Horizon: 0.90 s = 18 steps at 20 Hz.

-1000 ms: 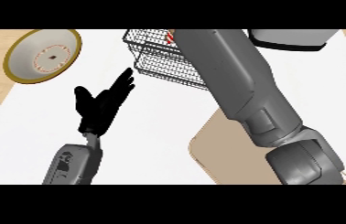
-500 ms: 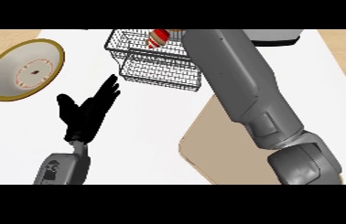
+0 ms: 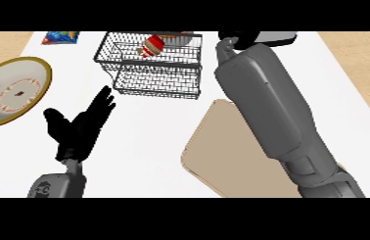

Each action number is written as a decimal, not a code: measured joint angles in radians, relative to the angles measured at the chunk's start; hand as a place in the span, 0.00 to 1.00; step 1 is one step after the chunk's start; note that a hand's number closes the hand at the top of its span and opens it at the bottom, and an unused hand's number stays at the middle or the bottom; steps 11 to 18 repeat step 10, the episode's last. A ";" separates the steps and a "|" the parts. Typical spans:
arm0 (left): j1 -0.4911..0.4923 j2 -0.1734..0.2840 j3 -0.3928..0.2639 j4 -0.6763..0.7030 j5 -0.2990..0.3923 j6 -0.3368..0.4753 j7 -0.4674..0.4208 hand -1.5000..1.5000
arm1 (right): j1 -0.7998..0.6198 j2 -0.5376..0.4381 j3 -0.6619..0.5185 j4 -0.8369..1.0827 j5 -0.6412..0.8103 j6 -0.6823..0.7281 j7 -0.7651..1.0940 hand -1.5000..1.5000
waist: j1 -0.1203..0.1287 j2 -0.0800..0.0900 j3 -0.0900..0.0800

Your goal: Pick the cupcake from the tray and place it in the tiered basket

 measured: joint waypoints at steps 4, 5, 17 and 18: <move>0.026 0.000 0.006 -0.007 -0.001 0.006 -0.007 0.50 | 0.123 -0.048 0.043 -0.204 -0.031 0.098 0.036 0.00 | -0.024 -0.008 0.000; 0.030 -0.001 0.005 -0.013 -0.002 0.008 -0.006 0.50 | 0.151 -0.068 0.047 -0.259 -0.044 0.126 0.045 0.00 | -0.028 -0.008 0.001; 0.043 0.000 0.013 -0.021 0.001 0.013 -0.006 0.50 | 0.321 -0.168 0.068 -0.553 -0.083 0.229 0.095 0.00 | -0.045 -0.008 0.000; 0.043 0.000 0.013 -0.021 0.001 0.013 -0.006 0.50 | 0.321 -0.168 0.068 -0.553 -0.083 0.229 0.095 0.00 | -0.045 -0.008 0.000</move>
